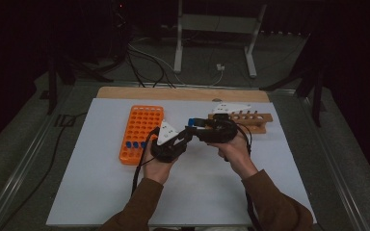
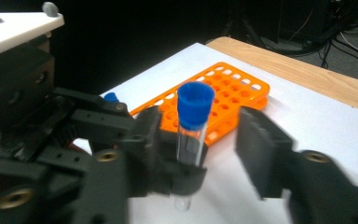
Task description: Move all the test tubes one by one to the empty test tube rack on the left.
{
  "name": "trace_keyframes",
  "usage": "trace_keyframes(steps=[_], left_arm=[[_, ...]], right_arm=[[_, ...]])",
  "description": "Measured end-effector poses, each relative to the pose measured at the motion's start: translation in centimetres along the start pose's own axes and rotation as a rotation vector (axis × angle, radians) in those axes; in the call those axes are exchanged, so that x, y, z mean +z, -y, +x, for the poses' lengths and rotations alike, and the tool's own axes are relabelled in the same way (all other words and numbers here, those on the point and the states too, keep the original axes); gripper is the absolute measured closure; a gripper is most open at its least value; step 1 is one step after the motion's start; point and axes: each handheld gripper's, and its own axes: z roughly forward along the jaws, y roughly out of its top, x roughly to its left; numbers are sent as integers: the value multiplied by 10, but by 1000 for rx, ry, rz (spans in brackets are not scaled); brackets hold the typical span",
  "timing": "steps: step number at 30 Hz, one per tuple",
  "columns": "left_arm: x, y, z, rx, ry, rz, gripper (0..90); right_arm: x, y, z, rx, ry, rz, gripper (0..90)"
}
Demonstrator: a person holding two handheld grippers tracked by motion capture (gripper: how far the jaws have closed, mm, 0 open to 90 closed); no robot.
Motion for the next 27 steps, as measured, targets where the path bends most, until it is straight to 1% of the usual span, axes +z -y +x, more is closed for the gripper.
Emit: trace_keyframes(steps=[2,4,7,9,10,12,15,17,20,25,27], left_arm=[[-2,0,3,-8,-8,-2,783],[-4,-1,5,-4,-15,-3,783],[-8,-2,9,-12,-25,-11,783],[-11,-3,13,-21,-29,-19,784],[-13,-4,15,-28,-29,-26,784],[-17,-5,19,-37,-32,-39,784],[-22,-6,25,-44,-39,-58,784],[-27,-6,30,-51,-45,-67,784],[-33,-7,37,-48,-59,-73,784],[-44,-6,50,-55,-75,-93,784],[-50,-6,56,-62,-84,-101,784]], right_arm=[[-3,0,-1,-5,21,-2,386],[-5,1,-3,-1,25,-5,315],[-10,4,-6,0,48,-9,202],[-14,7,-8,-1,64,-11,148],[-16,9,-10,-2,74,-12,143],[-20,12,-14,5,86,-14,93],[-25,17,-20,17,100,-19,59],[-27,19,-23,17,110,-19,39],[-31,24,-27,13,134,-15,33],[-36,33,-33,21,167,-4,28],[-38,36,-36,27,170,-2,25]])
